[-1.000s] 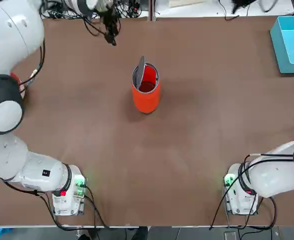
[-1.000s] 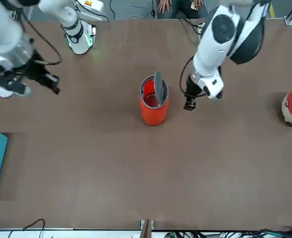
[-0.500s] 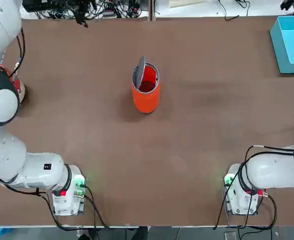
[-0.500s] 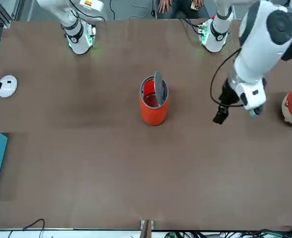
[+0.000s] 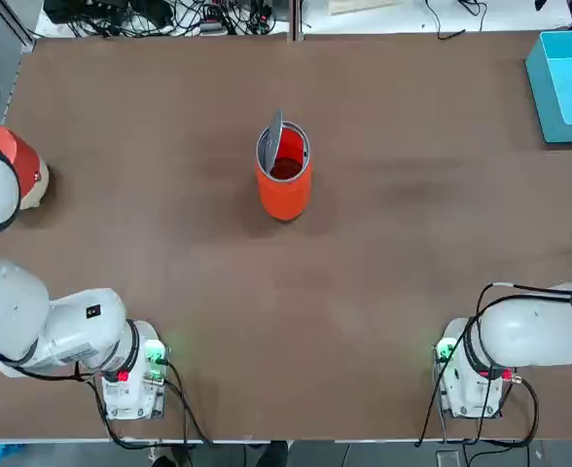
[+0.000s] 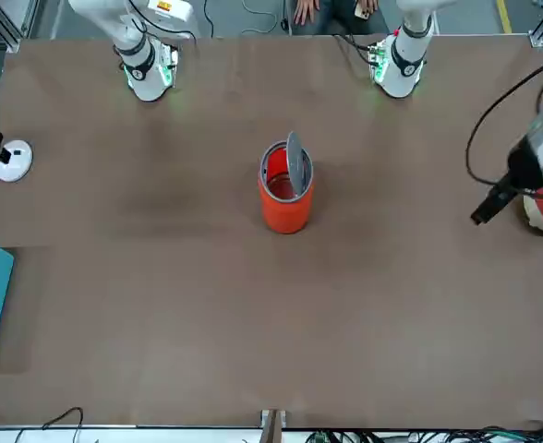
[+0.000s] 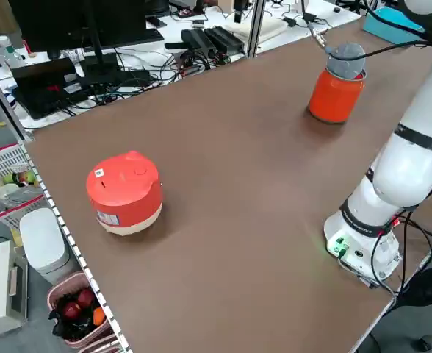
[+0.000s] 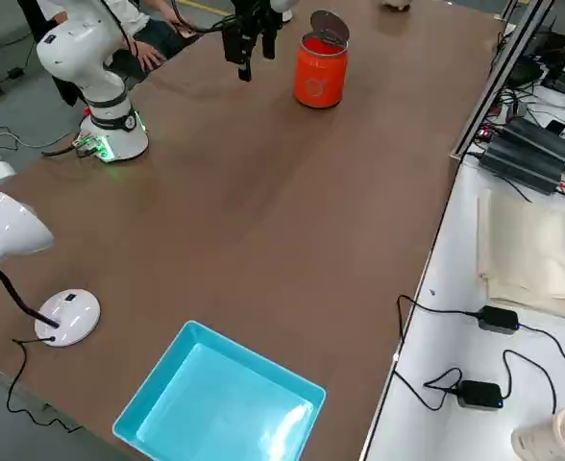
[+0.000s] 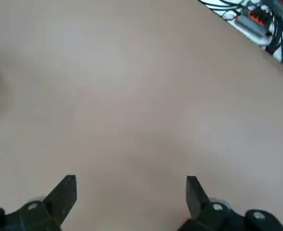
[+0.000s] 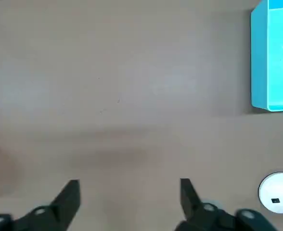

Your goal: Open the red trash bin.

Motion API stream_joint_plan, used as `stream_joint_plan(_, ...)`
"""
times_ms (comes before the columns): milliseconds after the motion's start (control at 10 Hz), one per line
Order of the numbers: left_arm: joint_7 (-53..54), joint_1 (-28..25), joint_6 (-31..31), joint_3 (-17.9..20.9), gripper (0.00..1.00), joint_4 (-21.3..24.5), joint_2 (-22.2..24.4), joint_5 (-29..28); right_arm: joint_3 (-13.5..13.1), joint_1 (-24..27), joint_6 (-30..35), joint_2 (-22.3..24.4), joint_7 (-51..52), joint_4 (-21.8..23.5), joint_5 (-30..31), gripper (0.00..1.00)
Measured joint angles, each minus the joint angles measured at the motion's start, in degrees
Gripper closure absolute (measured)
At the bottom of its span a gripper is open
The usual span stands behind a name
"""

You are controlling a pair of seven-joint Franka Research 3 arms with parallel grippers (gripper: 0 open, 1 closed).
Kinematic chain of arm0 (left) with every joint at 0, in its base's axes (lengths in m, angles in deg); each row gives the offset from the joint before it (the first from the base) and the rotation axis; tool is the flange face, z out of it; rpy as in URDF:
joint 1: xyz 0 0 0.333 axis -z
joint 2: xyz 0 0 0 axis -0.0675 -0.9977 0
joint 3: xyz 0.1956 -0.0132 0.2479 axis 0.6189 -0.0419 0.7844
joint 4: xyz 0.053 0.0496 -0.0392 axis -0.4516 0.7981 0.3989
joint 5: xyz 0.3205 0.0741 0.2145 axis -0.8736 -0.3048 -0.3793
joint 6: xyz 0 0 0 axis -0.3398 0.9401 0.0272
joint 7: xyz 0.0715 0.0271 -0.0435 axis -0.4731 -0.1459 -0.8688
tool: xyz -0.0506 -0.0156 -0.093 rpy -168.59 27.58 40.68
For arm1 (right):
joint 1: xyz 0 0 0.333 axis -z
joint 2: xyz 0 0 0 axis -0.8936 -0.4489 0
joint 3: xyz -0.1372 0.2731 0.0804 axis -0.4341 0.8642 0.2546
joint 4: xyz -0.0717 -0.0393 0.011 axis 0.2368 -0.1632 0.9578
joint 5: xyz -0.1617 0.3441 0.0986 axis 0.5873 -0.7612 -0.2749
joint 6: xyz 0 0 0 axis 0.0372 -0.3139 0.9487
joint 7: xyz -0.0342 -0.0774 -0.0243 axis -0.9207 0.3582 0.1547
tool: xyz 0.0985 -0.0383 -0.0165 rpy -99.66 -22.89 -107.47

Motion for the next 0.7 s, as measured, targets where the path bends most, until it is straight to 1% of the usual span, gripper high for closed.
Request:
stream_joint_plan(100,8.6,0.8,3.1,3.0,0.00,-2.2,0.6,0.0,0.0,0.0,-0.2,0.0,0.0,0.0,0.4,0.00)
stream_joint_plan(200,15.9,1.8,6.2,4.8,0.00,-3.9,1.1,0.0,0.1,0.0,-0.4,0.0,0.0,0.0,0.8,0.00)
stream_joint_plan(300,21.3,2.7,9.1,5.3,0.00,-5.1,1.7,0.0,0.1,0.0,-0.5,0.0,0.0,0.0,0.9,0.00)
stream_joint_plan(500,25.5,4.1,11.3,5.3,0.00,-5.7,1.9,0.0,0.2,-0.2,-0.8,-0.1,0.0,0.0,0.9,0.00)
stream_joint_plan(700,25.9,4.6,11.4,4.5,0.00,-5.7,1.6,0.0,0.4,-1.0,-1.3,-0.4,0.0,0.0,0.9,0.00)
